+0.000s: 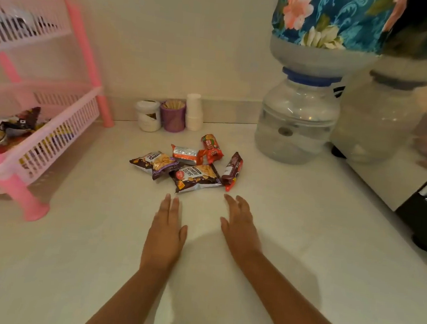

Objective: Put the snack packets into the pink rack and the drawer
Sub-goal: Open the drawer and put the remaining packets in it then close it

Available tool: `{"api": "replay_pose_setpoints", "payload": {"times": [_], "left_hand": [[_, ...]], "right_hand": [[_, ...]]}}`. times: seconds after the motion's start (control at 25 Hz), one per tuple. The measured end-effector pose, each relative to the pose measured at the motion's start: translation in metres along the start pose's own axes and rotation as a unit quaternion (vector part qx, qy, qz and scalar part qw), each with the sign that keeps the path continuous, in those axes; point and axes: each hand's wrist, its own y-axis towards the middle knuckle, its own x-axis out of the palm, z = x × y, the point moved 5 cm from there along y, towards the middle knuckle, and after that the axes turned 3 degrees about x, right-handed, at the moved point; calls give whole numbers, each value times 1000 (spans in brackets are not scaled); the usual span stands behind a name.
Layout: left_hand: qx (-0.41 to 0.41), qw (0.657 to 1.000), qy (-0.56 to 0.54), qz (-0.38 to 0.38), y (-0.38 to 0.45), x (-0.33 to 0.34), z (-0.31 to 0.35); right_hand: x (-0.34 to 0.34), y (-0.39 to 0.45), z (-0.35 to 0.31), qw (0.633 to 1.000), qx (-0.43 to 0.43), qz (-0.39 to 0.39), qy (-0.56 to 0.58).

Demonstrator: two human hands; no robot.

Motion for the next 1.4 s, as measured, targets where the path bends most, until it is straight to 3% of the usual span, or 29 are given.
{"api": "replay_pose_setpoints", "payload": {"times": [0.08,0.32,0.48,0.6,0.76,1.04,1.4], "left_hand": [[21,1000,10,-3,15,1,1],[106,991,82,20,71,4,0],[95,991,90,9,101,10,-10],[88,993,62,-43,114,17,-14],[95,990,59,-82,111,21,-10],[132,984,116,-36,74,14,-3],[105,988,113,-19,3,4,13]], "right_hand": [[-1,19,0,999,9,8,30],[3,72,-2,996,26,56,-71],[9,90,2,993,17,44,-105],[12,93,4,992,14,37,-116],[11,90,7,995,48,35,-79],[1,60,5,998,51,42,-1],[-17,-13,11,997,28,60,45]]}}
